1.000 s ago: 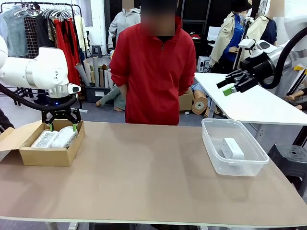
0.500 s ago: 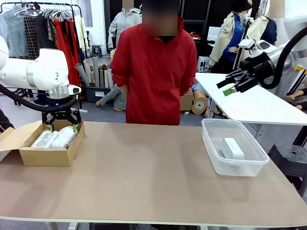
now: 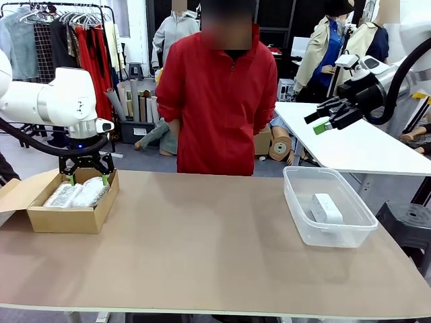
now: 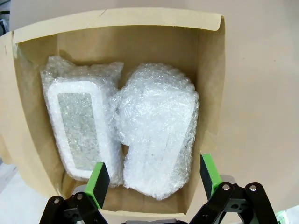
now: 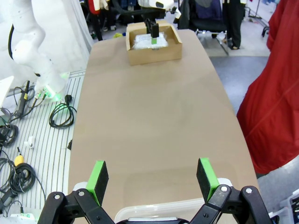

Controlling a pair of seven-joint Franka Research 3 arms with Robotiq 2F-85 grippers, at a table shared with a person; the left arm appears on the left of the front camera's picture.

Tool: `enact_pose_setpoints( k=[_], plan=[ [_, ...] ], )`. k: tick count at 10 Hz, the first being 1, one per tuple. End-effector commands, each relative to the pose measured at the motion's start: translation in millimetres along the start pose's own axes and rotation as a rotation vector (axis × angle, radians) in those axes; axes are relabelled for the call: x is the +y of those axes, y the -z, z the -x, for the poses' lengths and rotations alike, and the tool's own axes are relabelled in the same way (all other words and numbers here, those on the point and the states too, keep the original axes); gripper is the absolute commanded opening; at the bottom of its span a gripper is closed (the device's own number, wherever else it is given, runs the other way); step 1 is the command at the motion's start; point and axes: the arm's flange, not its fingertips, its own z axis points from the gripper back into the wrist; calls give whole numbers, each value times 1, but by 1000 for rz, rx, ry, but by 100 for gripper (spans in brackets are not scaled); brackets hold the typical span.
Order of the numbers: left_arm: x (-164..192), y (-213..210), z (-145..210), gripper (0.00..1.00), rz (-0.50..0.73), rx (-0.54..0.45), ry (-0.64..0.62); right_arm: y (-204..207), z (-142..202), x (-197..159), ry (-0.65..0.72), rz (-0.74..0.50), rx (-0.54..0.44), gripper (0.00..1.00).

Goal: Separate and place wrapped and unwrapped clocks.
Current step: If the picked Digital clock is wrapped, place it in the Package Box ; if not, place it in the Organizing box.

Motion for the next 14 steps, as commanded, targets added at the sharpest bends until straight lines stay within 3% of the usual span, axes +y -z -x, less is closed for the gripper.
enact_pose_setpoints(
  k=[1, 2, 4, 5, 6, 9, 11, 14],
  plan=[
    [11, -4, -1, 100, 58, 69, 61, -2, -4, -2, 3, 5, -2, 100],
    [11, -12, 6, 100, 137, 112, 136, -2, -4, -2, 3, 5, -2, 100],
    [21, -25, 12, 100, 185, 107, 217, -2, -4, -2, 3, 5, -2, 100],
    [16, -30, 19, 100, 274, 105, 288, -2, -4, -2, 3, 5, -2, 100],
    [24, -40, 23, 100, 329, 115, 420, -2, -4, -2, 3, 5, -2, 100],
    [28, -70, 33, 100, 439, -20, 681, -2, -4, -2, 3, 5, -2, 100],
    [21, -96, 51, 100, 371, -346, 844, -2, -4, -2, 3, 5, -2, 100],
    [4, -122, 78, 100, 368, -559, 1101, -2, -4, -2, 3, 5, -2, 100]
  ],
)
